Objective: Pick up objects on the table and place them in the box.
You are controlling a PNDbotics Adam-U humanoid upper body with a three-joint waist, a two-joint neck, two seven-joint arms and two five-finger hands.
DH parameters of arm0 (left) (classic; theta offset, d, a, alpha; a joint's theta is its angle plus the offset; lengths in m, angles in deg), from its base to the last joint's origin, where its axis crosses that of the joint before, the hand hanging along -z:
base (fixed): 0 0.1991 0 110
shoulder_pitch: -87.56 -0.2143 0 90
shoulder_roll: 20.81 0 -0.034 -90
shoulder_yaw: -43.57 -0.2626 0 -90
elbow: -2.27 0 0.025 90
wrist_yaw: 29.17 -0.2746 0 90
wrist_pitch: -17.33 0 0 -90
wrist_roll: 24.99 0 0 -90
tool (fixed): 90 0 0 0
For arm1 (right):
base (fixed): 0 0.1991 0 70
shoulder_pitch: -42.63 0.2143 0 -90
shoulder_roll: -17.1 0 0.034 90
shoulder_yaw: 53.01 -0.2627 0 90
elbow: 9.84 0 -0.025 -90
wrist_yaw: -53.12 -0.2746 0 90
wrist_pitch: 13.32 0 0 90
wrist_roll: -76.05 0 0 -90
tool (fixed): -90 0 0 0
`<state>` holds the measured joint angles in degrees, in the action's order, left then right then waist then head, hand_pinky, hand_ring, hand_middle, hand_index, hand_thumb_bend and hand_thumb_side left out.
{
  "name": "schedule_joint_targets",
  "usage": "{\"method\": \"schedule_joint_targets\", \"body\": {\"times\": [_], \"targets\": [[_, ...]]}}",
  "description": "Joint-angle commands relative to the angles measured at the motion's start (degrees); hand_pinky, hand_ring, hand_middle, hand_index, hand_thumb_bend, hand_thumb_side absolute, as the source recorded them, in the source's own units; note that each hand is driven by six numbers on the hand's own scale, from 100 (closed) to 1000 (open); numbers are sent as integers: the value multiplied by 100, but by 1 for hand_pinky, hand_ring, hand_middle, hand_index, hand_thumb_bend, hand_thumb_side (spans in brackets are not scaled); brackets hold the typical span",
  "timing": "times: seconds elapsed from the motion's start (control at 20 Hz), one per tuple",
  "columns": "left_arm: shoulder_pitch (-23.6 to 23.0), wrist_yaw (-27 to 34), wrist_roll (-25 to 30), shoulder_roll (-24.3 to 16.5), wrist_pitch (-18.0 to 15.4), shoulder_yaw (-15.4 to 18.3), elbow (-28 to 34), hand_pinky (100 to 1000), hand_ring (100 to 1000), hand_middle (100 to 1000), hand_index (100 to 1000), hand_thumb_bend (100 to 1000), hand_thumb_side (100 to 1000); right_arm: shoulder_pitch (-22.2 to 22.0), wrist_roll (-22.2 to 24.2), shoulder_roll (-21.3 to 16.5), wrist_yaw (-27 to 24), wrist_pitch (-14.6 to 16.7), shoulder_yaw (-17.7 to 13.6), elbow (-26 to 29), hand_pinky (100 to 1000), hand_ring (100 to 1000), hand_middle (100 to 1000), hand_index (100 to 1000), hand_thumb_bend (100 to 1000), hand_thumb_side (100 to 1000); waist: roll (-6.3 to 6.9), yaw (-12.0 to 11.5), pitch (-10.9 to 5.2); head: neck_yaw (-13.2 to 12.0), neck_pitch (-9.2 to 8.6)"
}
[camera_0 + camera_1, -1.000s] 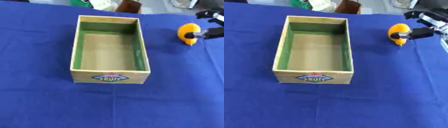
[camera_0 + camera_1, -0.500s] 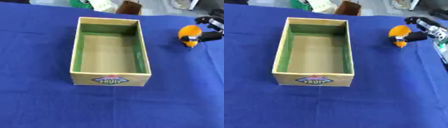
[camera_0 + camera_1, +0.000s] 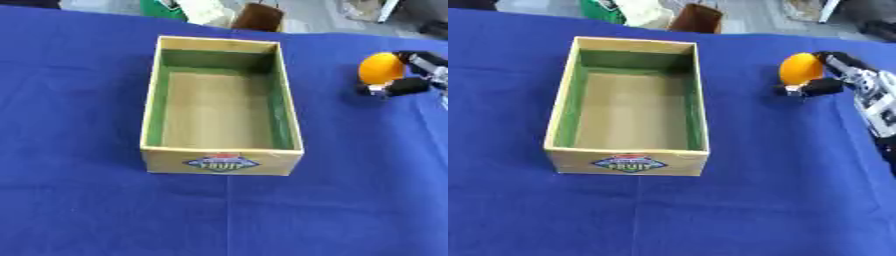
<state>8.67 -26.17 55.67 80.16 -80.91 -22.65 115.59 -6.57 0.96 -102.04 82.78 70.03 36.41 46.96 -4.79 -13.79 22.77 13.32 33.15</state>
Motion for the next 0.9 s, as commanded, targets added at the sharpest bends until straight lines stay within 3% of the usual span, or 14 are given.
{"method": "schedule_joint_targets", "body": {"times": [0.05, 0.3, 0.4, 0.65, 0.9], "targets": [[33, -27, 16, -49, 13, -2, 127, 623, 536, 492, 627, 100, 890, 69, -148, -148, 14, -7, -15, 25, 910, 990, 820, 907, 504, 631, 8, 2, -106, 21, -56], [32, -37, 9, -44, 26, 12, 127, 624, 535, 492, 627, 100, 890, 5, -201, -153, -269, 62, -12, 279, 901, 970, 752, 852, 214, 643, 6, 22, -118, -2, -28], [31, -42, 7, -42, 33, 16, 127, 624, 535, 492, 627, 100, 889, -57, -197, -207, -424, 101, 4, 466, 893, 957, 746, 842, 116, 606, 3, 34, -127, -17, -16], [40, -44, 12, -41, 51, 13, 127, 624, 535, 493, 627, 100, 888, -154, -221, -278, -579, 97, 17, 730, 861, 923, 726, 821, 100, 425, 1, 51, -155, -25, -19], [39, -39, 11, -41, 64, 18, 127, 624, 534, 493, 628, 100, 887, -173, -496, -274, -666, 27, -61, 728, 810, 880, 670, 764, 100, 365, 10, 53, -186, -34, -28]]}}
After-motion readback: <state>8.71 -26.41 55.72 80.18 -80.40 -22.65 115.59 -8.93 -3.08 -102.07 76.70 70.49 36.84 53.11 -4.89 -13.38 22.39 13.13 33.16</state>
